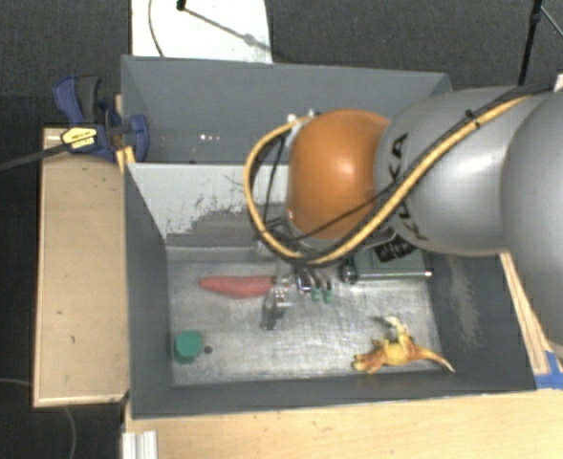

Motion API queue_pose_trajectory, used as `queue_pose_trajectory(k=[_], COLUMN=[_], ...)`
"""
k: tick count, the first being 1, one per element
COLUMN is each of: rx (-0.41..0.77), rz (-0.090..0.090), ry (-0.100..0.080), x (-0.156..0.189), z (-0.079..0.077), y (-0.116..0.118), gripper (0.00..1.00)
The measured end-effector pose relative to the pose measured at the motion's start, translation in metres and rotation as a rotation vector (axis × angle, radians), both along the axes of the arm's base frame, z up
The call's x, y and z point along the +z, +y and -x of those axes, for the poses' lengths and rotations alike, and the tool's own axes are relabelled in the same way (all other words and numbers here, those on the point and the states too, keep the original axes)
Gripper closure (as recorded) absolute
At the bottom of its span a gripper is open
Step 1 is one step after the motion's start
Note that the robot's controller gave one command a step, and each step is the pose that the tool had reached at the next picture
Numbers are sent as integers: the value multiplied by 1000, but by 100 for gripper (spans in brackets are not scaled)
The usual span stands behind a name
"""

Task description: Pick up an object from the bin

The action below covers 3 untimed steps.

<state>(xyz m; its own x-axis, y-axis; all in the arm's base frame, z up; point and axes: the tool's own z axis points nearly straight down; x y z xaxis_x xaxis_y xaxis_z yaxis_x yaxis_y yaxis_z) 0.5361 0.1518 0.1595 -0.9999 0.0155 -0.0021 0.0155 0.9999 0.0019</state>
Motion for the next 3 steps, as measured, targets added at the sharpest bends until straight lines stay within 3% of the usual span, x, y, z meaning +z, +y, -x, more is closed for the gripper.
queue_pose_trajectory(k=[1,2,3], rx=[4,15,14], rz=[0,0,0], ry=[0,-4,-4], x=[0,-86,-86], z=[0,-34,-34], y=[0,-44,-44], gripper=[0,100,100])
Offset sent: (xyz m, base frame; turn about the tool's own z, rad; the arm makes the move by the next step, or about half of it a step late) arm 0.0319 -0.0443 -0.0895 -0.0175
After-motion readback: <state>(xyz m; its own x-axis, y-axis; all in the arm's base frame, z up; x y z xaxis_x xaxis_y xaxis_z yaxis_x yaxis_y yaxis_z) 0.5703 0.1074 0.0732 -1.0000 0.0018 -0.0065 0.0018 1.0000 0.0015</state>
